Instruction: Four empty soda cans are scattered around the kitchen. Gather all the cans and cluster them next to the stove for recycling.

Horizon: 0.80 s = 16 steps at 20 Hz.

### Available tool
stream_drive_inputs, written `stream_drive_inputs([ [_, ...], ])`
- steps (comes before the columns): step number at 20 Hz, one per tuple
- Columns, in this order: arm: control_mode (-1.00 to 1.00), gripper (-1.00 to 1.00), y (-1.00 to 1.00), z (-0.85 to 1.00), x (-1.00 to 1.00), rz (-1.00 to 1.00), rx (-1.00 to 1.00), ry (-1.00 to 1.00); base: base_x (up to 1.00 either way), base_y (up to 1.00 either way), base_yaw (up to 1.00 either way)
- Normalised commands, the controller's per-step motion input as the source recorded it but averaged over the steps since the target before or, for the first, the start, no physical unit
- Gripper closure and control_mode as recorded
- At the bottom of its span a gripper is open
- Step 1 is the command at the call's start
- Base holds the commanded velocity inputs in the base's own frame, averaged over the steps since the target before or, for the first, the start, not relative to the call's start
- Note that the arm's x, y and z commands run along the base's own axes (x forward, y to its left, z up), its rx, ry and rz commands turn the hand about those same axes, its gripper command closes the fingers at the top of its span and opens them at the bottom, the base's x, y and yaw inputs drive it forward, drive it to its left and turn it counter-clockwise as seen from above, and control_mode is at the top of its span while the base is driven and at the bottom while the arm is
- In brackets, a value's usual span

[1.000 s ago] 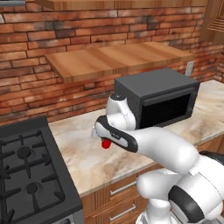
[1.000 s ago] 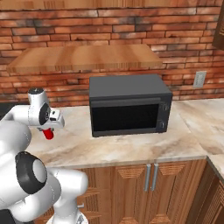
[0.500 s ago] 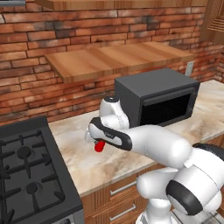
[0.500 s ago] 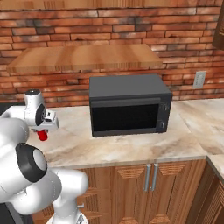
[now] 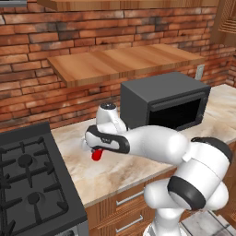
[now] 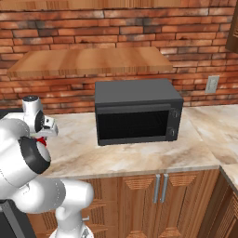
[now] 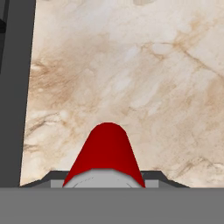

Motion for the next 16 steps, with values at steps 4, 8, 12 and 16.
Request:
stream_drive_inputs([
  [4,-1.00,1.00,0.28,-0.11,0.24,0.00,-0.01,0.00,0.00,0.00,0.00],
  [8,-1.00,1.00,0.24,-0.06,0.22,0.00,0.00,0.00,0.00,0.00,0.00],
  [12,-1.00,1.00,0.16,-0.01,0.19,0.00,0.00,0.00,0.00,0.00,0.00],
  [16,-1.00,1.00,0.12,-0.04,0.18,0.00,-0.01,-0.02,0.00,0.00,0.00],
])
